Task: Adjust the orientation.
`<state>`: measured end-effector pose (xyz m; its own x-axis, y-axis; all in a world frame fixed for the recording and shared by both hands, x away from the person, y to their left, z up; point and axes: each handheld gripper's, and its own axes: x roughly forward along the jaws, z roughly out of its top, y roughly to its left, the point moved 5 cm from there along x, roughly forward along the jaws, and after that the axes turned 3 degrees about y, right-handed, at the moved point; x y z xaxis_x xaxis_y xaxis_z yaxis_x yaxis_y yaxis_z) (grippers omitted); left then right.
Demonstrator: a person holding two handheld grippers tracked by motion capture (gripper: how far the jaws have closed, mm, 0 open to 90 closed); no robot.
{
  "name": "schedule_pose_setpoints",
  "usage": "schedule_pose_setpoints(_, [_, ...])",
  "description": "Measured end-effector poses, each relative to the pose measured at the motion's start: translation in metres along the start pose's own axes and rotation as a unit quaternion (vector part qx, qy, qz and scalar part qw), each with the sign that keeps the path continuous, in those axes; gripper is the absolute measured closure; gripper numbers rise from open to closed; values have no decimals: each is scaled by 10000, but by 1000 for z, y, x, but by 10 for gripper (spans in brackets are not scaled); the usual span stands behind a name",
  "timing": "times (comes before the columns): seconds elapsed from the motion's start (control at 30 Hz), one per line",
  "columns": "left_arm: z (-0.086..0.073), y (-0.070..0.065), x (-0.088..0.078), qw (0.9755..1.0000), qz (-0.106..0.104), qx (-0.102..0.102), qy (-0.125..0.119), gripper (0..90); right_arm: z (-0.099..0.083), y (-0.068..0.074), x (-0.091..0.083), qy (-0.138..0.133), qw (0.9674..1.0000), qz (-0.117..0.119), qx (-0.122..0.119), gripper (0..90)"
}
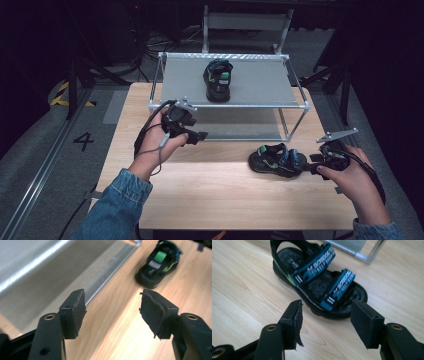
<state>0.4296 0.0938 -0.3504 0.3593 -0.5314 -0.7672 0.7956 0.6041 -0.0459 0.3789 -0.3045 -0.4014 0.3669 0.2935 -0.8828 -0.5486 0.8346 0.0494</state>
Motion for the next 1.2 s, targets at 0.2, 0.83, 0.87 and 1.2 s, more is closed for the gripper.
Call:
schedule_pose_setpoints(0.2, [-33,9,14,9998,76,-150,77,321,20,12,2,26,10000,-47,-29,440])
schedule_pose_setpoints(0.83, [-82,43,25,9981,292,-372,389,263,75,57,36,372,9989,40,-275,446])
schedule_pose_setpoints(0.87, [-83,43,25,9981,232,-419,384,260,78,58,39,400,9989,49,-258,452])
schedule_pose_setpoints(1.2, [-99,46,21,9978,233,-383,495,247,94,63,63,552,9978,88,-361,612])
